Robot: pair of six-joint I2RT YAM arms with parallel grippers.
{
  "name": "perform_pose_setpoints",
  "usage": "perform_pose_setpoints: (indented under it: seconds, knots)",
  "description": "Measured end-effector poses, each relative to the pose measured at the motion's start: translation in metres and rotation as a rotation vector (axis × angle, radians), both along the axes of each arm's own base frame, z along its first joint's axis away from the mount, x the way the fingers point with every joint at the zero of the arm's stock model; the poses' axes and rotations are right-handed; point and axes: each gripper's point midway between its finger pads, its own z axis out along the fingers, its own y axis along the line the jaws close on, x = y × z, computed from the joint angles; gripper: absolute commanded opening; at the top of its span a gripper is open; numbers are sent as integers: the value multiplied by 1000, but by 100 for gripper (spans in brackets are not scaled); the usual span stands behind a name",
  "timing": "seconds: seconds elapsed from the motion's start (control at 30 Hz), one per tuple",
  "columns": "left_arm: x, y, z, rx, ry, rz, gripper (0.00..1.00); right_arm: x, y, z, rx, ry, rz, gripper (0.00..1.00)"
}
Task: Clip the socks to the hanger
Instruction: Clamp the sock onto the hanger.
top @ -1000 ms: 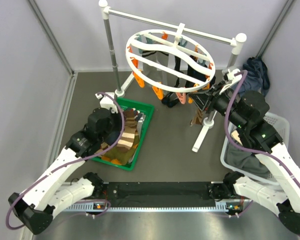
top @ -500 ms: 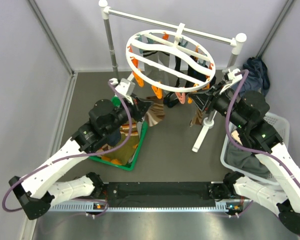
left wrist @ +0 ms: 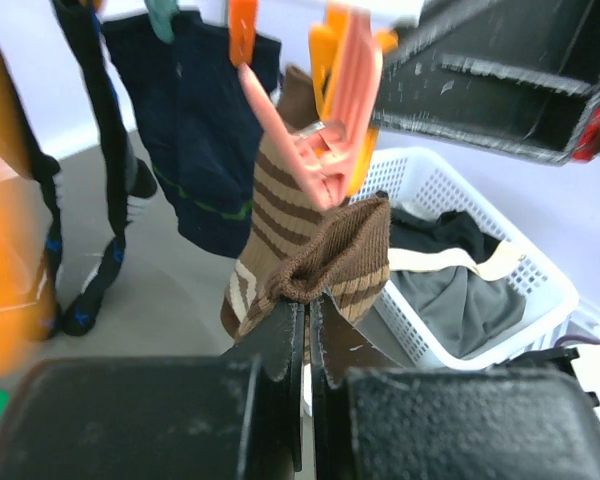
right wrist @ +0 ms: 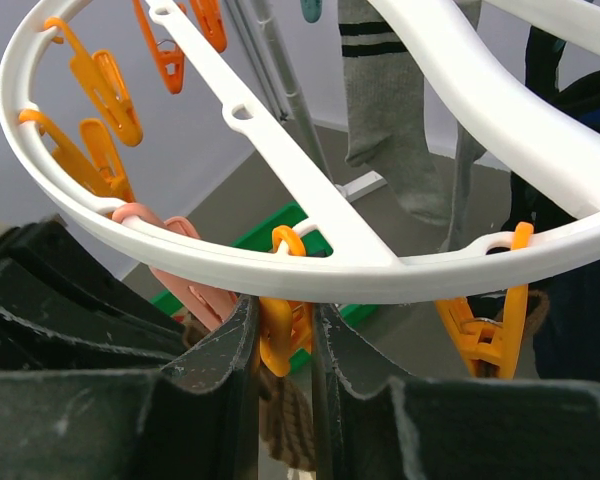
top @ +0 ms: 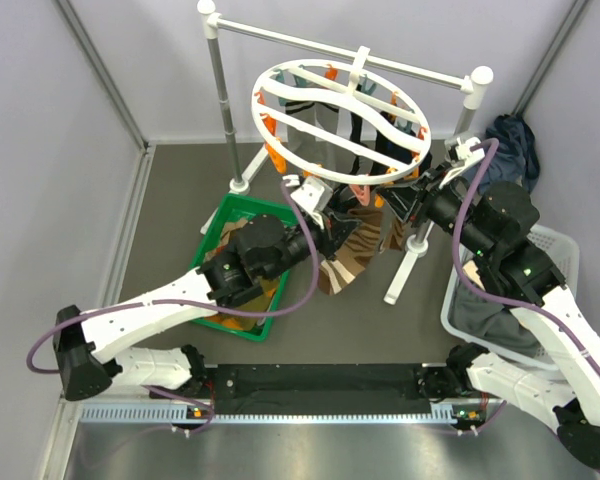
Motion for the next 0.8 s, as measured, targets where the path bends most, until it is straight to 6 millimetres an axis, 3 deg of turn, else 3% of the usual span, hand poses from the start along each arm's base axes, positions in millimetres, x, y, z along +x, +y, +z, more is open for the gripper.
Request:
perform_pose_setpoints:
  seconds: [0.27, 0.8]
  knots:
    - [5, -18, -26, 60, 19, 14, 0, -1, 1, 0, -2, -2, 8, 0]
    - [15, -18, -13, 48, -2, 64, 0, 0, 4, -5, -18, -26, 23, 0]
